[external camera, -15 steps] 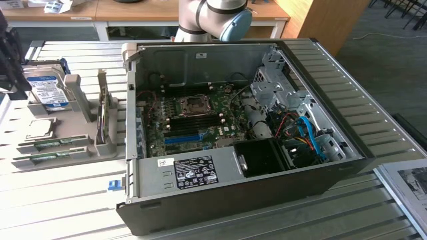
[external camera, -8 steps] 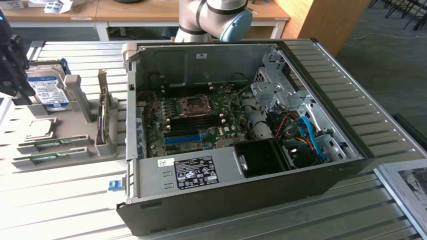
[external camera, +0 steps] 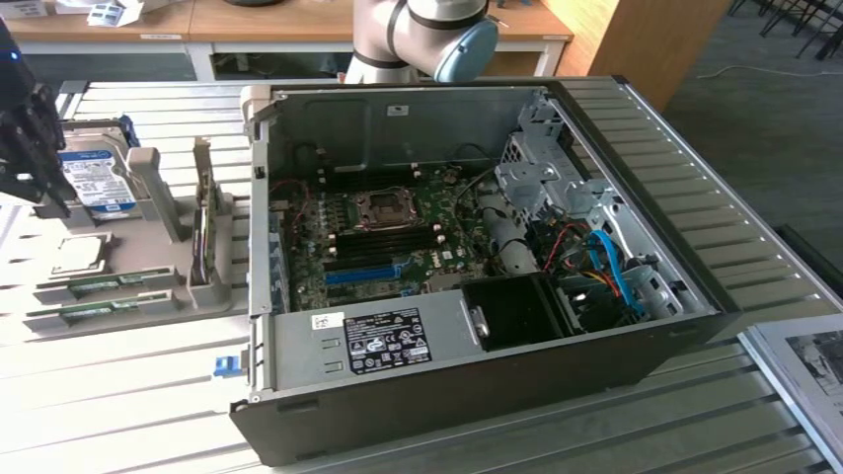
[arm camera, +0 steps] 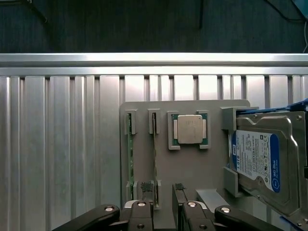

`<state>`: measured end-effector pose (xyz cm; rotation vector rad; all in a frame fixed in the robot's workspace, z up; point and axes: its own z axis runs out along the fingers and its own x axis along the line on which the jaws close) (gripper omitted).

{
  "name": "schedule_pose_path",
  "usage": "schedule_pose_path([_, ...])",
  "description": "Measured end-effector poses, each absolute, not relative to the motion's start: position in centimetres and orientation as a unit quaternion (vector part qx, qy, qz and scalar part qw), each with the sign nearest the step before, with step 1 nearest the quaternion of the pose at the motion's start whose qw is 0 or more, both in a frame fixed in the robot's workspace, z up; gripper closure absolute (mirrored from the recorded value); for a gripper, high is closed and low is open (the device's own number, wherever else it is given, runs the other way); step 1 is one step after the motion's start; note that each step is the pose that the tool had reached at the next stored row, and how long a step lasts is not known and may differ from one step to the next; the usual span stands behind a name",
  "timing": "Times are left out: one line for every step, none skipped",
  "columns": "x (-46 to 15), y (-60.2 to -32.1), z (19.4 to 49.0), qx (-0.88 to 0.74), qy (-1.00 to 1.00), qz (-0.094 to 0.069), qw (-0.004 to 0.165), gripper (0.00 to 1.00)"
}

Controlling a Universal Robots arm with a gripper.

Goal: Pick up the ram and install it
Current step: 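Pick up the ram and move it above insertion slot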

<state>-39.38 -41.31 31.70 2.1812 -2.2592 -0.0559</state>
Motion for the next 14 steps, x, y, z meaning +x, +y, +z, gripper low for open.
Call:
schedule_pose_path([-39.4, -41.3, 31.5, 0.694, -0.719, -0.018, 0.000, 0.71])
schedule_pose_path([-39.4, -41.3, 31.3, 0.694, -0.719, -0.018, 0.000, 0.71])
schedule_pose_path([-39.4, -41.3, 31.1, 0.694, -0.719, -0.018, 0.000, 0.71])
schedule_pose_path([-39.4, -41.3, 31.0, 0.694, -0.719, -0.018, 0.000, 0.71])
schedule_pose_path([-39.4, -41.3, 30.8, 0.694, -0.719, -0.018, 0.000, 0.71])
schedule_pose_path([-39.4, -41.3, 30.6, 0.694, -0.719, -0.018, 0.000, 0.71])
schedule_pose_path([-39.4, -41.3, 30.4, 0.694, -0.719, -0.018, 0.000, 0.71])
schedule_pose_path([-39.4, -41.3, 30.2, 0.694, -0.719, -0.018, 0.000, 0.71])
schedule_pose_path([-39.4, -41.3, 30.1, 0.694, -0.719, -0.018, 0.000, 0.71])
schedule_pose_path([-39.4, -41.3, 29.9, 0.694, -0.719, -0.018, 0.000, 0.71])
schedule_pose_path([-39.4, -41.3, 29.7, 0.694, -0.719, -0.018, 0.000, 0.71])
schedule_pose_path([-39.4, -41.3, 29.5, 0.694, -0.719, -0.018, 0.000, 0.71])
schedule_pose_path([-39.4, -41.3, 29.3, 0.694, -0.719, -0.018, 0.000, 0.71])
schedule_pose_path([-39.4, -41.3, 29.2, 0.694, -0.719, -0.018, 0.000, 0.71])
